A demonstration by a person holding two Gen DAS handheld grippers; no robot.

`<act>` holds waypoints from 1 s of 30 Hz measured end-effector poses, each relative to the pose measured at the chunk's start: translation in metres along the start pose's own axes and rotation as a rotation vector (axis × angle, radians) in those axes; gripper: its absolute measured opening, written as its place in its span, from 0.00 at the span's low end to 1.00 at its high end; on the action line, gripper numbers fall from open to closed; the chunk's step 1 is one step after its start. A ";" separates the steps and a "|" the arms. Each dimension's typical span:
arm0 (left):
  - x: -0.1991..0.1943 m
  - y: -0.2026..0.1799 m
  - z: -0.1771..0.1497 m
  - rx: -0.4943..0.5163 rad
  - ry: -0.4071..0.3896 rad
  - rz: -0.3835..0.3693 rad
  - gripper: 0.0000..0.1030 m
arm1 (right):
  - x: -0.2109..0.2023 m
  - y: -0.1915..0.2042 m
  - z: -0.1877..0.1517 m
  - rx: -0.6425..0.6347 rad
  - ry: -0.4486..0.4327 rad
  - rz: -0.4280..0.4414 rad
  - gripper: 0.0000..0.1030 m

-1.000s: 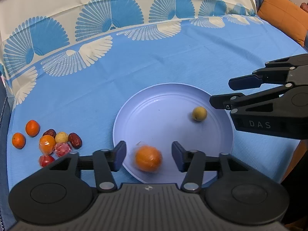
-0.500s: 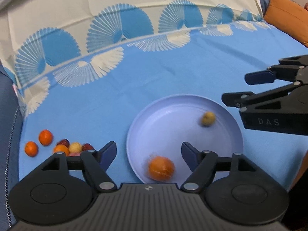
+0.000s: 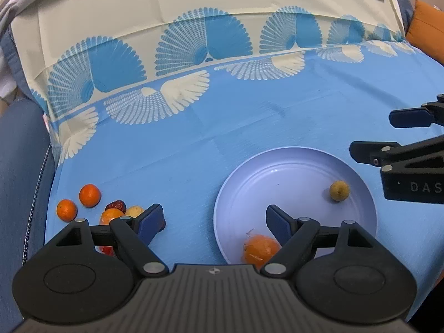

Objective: Organize fruits
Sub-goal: 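Move both open tools back toward the fruit cluster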

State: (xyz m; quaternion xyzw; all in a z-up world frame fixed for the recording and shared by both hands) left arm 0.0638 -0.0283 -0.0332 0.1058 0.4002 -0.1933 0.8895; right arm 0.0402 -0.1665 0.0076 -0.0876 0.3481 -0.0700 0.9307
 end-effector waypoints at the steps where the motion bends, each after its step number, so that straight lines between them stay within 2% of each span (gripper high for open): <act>1: 0.000 0.001 0.000 -0.006 0.006 -0.004 0.83 | 0.000 0.000 0.000 -0.001 -0.001 -0.002 0.71; 6: -0.004 0.016 0.005 -0.079 -0.005 -0.031 0.83 | 0.000 0.001 0.002 -0.001 -0.003 -0.005 0.71; 10: -0.013 0.033 0.012 -0.131 -0.044 -0.005 0.82 | -0.002 0.002 0.004 0.003 -0.016 -0.008 0.71; 12: -0.018 0.041 0.017 -0.143 -0.068 0.007 0.78 | -0.002 0.002 0.005 0.009 -0.018 -0.008 0.70; 15: -0.027 0.056 0.024 -0.170 -0.106 0.015 0.62 | -0.002 0.004 0.006 0.011 -0.014 0.000 0.65; 16: -0.029 0.060 0.026 -0.181 -0.114 0.018 0.51 | -0.002 0.004 0.006 0.010 -0.014 0.003 0.63; 17: -0.033 0.065 0.027 -0.198 -0.124 0.015 0.35 | -0.002 0.005 0.006 0.009 -0.015 0.006 0.56; 19: -0.041 0.075 0.031 -0.230 -0.157 -0.012 0.19 | -0.003 0.006 0.006 0.011 -0.019 0.013 0.46; 21: -0.051 0.084 0.035 -0.233 -0.196 -0.007 0.18 | -0.004 0.006 0.007 0.020 -0.022 0.016 0.33; 25: -0.071 0.110 0.039 -0.245 -0.252 0.056 0.17 | -0.006 0.010 0.013 0.057 -0.033 0.033 0.32; 30: -0.070 0.150 0.026 -0.403 -0.212 0.038 0.17 | -0.012 0.026 0.019 0.059 -0.045 0.077 0.32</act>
Point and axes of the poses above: each gripper's, at about its wrist camera, not at the fingertips, and x roughly the way its jaws point, y to its left, z to its top, the point moved 5 cm from there along x, roughly the way its jaws point, and after that the axes turned 13 degrees about -z, right-handed, at the moved point
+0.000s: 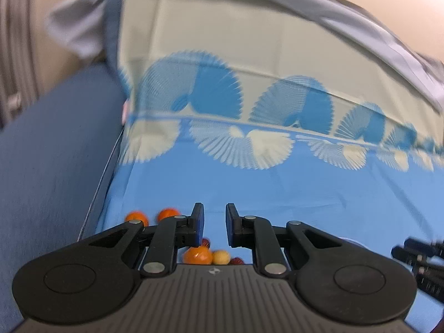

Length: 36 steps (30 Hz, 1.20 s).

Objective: Organize fruits
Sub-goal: 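Move both open tools back toward the fruit cluster, then grasp the wrapped red fruit with the left tool while the right tool grasps a red date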

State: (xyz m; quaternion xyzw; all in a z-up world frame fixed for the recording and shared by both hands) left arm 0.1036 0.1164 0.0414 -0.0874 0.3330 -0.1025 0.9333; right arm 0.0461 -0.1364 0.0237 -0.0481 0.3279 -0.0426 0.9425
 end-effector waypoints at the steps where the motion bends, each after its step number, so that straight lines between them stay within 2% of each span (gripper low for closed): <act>1: 0.001 0.008 0.000 -0.032 0.007 0.001 0.17 | 0.000 0.004 0.001 -0.006 -0.001 0.008 0.32; 6: 0.007 0.051 -0.001 -0.200 0.044 0.053 0.17 | -0.002 0.023 0.003 -0.021 0.008 0.058 0.32; 11: 0.022 0.078 -0.012 -0.294 0.131 0.078 0.17 | -0.003 0.046 0.007 -0.027 0.013 0.121 0.32; 15: 0.037 0.071 -0.028 -0.334 0.213 0.021 0.18 | -0.001 0.064 0.010 -0.022 0.033 0.174 0.32; 21: 0.055 0.075 -0.049 -0.444 0.308 -0.002 0.20 | 0.010 0.095 0.015 -0.005 0.079 0.260 0.32; 28: 0.063 0.078 -0.053 -0.464 0.318 0.017 0.30 | 0.033 0.133 0.019 -0.027 0.134 0.323 0.32; 36: 0.069 0.075 -0.053 -0.447 0.315 0.049 0.30 | 0.075 0.160 0.016 0.005 0.219 0.323 0.32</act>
Point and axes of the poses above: each gripper's, at about its wrist camera, not at the fingertips, and x roughly the way its jaws point, y to its left, z to its top, the point moved 5 cm from there along x, roughly the way its jaws point, and after that the axes turned 13 degrees about -z, right-handed, at the moved point
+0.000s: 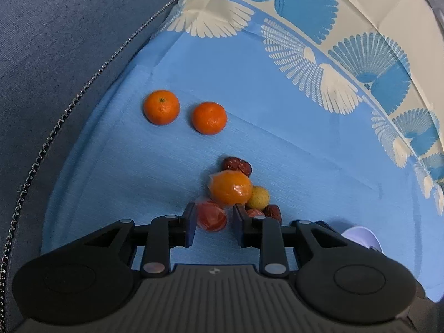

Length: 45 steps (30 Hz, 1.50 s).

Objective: Organize fruits
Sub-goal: 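Grasp the wrapped red fruit with the left tool while the right tool grasps a red date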

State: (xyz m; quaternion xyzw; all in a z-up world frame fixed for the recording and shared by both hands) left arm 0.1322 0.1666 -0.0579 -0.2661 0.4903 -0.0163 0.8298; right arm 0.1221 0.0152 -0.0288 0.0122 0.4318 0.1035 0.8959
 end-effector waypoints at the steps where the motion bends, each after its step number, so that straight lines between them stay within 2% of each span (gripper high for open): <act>1: 0.000 0.001 0.001 -0.001 -0.005 0.003 0.30 | 0.006 0.001 0.000 -0.002 0.007 -0.003 0.32; 7: 0.008 0.002 0.001 -0.016 0.015 -0.002 0.30 | 0.036 0.009 -0.002 -0.002 0.064 -0.004 0.32; 12: 0.012 0.001 0.001 -0.004 0.019 0.016 0.37 | 0.045 0.008 0.000 -0.005 0.071 -0.019 0.32; 19: 0.016 -0.001 0.000 0.015 0.020 0.032 0.39 | 0.044 0.009 -0.002 -0.010 0.081 -0.011 0.31; 25: 0.015 0.002 0.000 -0.012 0.023 0.017 0.39 | 0.042 0.011 -0.002 -0.017 0.093 0.017 0.31; 31: 0.022 0.002 -0.004 -0.011 0.055 0.018 0.36 | 0.042 0.011 -0.003 -0.022 0.094 0.016 0.31; 32: 0.021 0.003 -0.004 -0.009 0.054 0.022 0.32 | 0.043 0.011 -0.003 -0.024 0.093 0.014 0.30; 33: 0.021 0.003 -0.003 -0.007 0.052 0.025 0.32 | 0.043 0.011 -0.003 -0.031 0.090 0.009 0.22; 35: 0.019 0.004 -0.003 -0.010 0.044 0.022 0.31 | 0.043 0.012 -0.004 -0.037 0.086 0.009 0.17; 40: 0.014 0.006 0.000 -0.009 0.020 0.039 0.31 | 0.039 0.010 -0.004 -0.036 0.076 0.011 0.15; 45: 0.012 0.010 0.002 -0.031 0.015 0.054 0.31 | 0.029 0.004 -0.001 -0.036 0.057 -0.021 0.15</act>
Point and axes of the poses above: each gripper's, at about its wrist camera, not at the fingertips, and x roughly the way its jaws point, y to its left, z to its top, the point moved 5 cm from there along x, roughly the way its jaws point, and after that the axes turned 13 degrees about -z, right-handed, at the moved point
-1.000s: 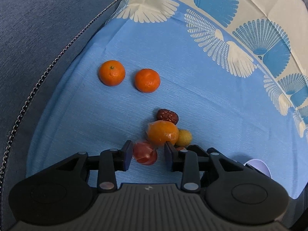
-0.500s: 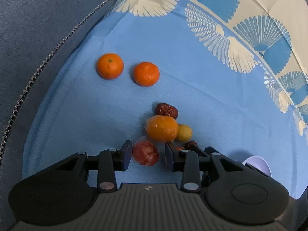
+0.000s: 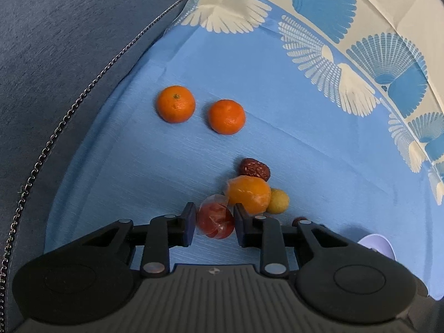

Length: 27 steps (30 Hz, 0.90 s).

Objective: Organize fruits
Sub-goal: 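Grasp the wrapped red fruit with the left tool while the right tool grasps a red date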

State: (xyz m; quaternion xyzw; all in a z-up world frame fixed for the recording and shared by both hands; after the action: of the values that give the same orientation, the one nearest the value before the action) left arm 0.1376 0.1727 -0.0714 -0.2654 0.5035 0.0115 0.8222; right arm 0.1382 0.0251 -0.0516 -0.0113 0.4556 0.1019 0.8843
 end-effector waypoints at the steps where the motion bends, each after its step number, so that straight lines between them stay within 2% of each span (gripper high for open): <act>1: 0.001 0.000 -0.001 -0.002 0.005 0.001 0.31 | 0.000 0.001 -0.001 -0.012 0.007 -0.002 0.15; 6: 0.004 -0.002 -0.002 0.025 0.017 0.016 0.31 | 0.005 0.008 -0.007 -0.070 0.032 -0.022 0.20; 15: 0.010 -0.009 -0.006 0.081 0.043 0.041 0.34 | 0.010 0.010 -0.009 -0.084 0.041 -0.034 0.21; 23: 0.010 -0.014 -0.008 0.159 0.046 0.070 0.34 | 0.005 0.012 -0.009 -0.079 0.015 -0.033 0.21; 27: 0.005 -0.018 -0.014 0.206 0.040 0.088 0.34 | -0.014 0.008 -0.004 -0.058 -0.027 -0.031 0.21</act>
State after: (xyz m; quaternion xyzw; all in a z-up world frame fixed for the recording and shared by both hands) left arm 0.1336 0.1493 -0.0727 -0.1572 0.5294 -0.0095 0.8336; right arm 0.1254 0.0296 -0.0418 -0.0425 0.4402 0.1016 0.8911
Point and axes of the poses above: each gripper's, at about its wrist camera, not at the fingertips, and x roughly the way its jaws point, y to its left, z to its top, the point moved 5 cm from there along x, roughly the way its jaws point, and after that the axes turned 13 degrees about -z, right-handed, at the moved point
